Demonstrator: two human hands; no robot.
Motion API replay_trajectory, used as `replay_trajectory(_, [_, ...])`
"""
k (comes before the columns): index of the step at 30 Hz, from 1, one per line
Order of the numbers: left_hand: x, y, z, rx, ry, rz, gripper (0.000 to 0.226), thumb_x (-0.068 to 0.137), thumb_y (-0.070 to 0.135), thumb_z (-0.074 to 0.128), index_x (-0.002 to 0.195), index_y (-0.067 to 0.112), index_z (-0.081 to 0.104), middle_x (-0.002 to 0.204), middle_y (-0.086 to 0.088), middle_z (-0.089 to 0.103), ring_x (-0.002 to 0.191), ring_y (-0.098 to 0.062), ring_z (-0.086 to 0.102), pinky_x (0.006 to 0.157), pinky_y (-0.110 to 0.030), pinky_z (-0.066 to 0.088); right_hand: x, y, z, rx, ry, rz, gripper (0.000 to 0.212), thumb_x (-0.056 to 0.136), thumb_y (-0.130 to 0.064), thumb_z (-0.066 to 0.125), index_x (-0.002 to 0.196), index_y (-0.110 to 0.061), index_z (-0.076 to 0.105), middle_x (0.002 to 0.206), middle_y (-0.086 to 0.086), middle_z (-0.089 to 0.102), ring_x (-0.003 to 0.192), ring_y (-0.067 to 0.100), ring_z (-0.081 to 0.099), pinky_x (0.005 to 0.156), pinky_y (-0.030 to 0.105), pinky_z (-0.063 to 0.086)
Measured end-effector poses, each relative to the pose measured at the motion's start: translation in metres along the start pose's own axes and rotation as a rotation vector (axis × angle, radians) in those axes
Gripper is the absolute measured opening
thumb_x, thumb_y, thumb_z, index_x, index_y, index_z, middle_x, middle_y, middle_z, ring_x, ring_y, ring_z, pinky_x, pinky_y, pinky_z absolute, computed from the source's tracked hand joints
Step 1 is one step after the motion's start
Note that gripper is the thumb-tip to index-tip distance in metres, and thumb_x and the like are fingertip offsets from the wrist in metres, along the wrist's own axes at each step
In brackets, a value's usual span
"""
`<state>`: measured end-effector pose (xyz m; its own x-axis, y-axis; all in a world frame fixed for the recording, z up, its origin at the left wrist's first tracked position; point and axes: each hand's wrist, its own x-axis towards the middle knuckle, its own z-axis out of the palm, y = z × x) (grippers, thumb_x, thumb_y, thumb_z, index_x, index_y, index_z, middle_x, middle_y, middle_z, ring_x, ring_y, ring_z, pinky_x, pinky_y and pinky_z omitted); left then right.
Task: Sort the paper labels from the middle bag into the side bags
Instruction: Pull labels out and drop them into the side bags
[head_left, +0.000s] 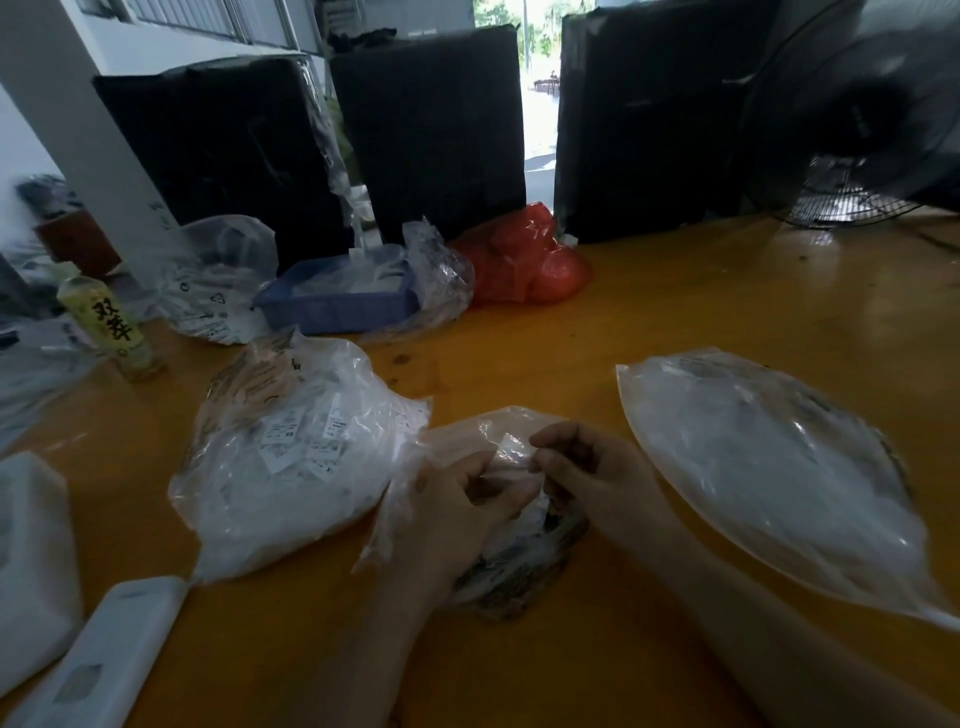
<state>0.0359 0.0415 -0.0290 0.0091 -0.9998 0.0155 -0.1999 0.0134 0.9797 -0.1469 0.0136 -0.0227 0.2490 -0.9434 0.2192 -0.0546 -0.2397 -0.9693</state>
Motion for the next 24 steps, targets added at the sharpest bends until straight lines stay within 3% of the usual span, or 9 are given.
replay_trajectory(3, [0.0,0.001,0.001,-0.055,0.021,0.018,0.015,0.101,0.025,0.069,0.097,0.034,0.08,0.1,0.006,0.081,0.094,-0.01,0.076,0.078,-0.019,0.059,0.0,0.002,0.002,0.016,0.022,-0.005,0.009,0.097,-0.012,0.064,0.102,-0.017,0.069,0.082,-0.003,0.073,0.069,0.011,0.067,0.063,0.026,0.055])
replay_trajectory(6, [0.002,0.001,-0.001,-0.144,0.051,-0.039,0.017,0.103,0.022,0.064,0.096,0.023,0.079,0.101,0.001,0.081,0.096,-0.015,0.077,0.077,-0.019,0.059,0.001,0.004,0.0,0.057,0.034,0.024,0.012,0.098,-0.015,0.062,0.105,-0.021,0.069,0.086,0.0,0.073,0.068,0.013,0.065,0.062,0.023,0.055])
replay_trajectory(9, [0.001,0.001,-0.003,-0.055,-0.012,-0.01,0.028,0.091,0.045,0.072,0.095,0.018,0.078,0.095,-0.002,0.081,0.092,-0.019,0.077,0.08,-0.03,0.062,0.003,0.001,-0.002,-0.002,-0.058,0.077,0.032,0.093,-0.047,0.06,0.12,-0.031,0.066,0.091,-0.007,0.071,0.075,0.007,0.067,0.066,0.018,0.054])
replay_trajectory(11, [-0.001,0.0,-0.005,0.084,-0.06,0.048,0.026,0.088,0.05,0.07,0.089,0.024,0.077,0.09,0.0,0.079,0.088,-0.019,0.076,0.083,-0.039,0.063,0.004,0.0,-0.002,-0.148,-0.143,0.06,0.044,0.09,-0.058,0.058,0.128,-0.036,0.061,0.096,-0.015,0.07,0.085,0.001,0.068,0.071,0.015,0.052])
replay_trajectory(13, [-0.001,-0.001,-0.005,0.104,-0.088,0.055,0.017,0.089,0.043,0.069,0.087,0.028,0.076,0.09,0.0,0.078,0.09,-0.021,0.075,0.085,-0.042,0.063,0.004,0.001,-0.001,-0.232,-0.161,0.008,0.027,0.094,-0.048,0.062,0.117,-0.034,0.067,0.095,-0.017,0.07,0.087,0.001,0.069,0.071,0.015,0.053])
replay_trajectory(15, [0.001,-0.002,-0.005,0.046,-0.075,0.043,0.009,0.095,0.029,0.069,0.089,0.025,0.075,0.092,-0.002,0.078,0.093,-0.02,0.075,0.082,-0.034,0.063,0.003,0.002,0.0,-0.239,-0.113,-0.02,0.008,0.095,-0.037,0.066,0.098,-0.031,0.069,0.089,-0.014,0.071,0.08,0.003,0.068,0.068,0.018,0.054])
replay_trajectory(19, [0.001,0.004,-0.005,-0.209,0.008,-0.045,0.011,0.101,0.018,0.067,0.095,0.02,0.076,0.101,-0.005,0.079,0.099,-0.018,0.076,0.074,-0.027,0.061,0.001,0.005,0.002,-0.279,-0.078,-0.054,0.016,0.093,-0.04,0.066,0.089,-0.025,0.064,0.083,-0.009,0.065,0.071,0.011,0.062,0.062,0.025,0.054])
replay_trajectory(24, [-0.001,0.007,-0.006,-0.207,0.062,-0.029,0.018,0.098,0.018,0.071,0.094,0.033,0.079,0.102,0.002,0.08,0.095,-0.011,0.077,0.053,-0.02,0.055,-0.001,0.004,0.011,-0.378,-0.023,-0.09,0.018,0.096,-0.044,0.059,0.087,-0.029,0.061,0.08,-0.021,0.061,0.069,0.0,0.058,0.059,0.011,0.045])
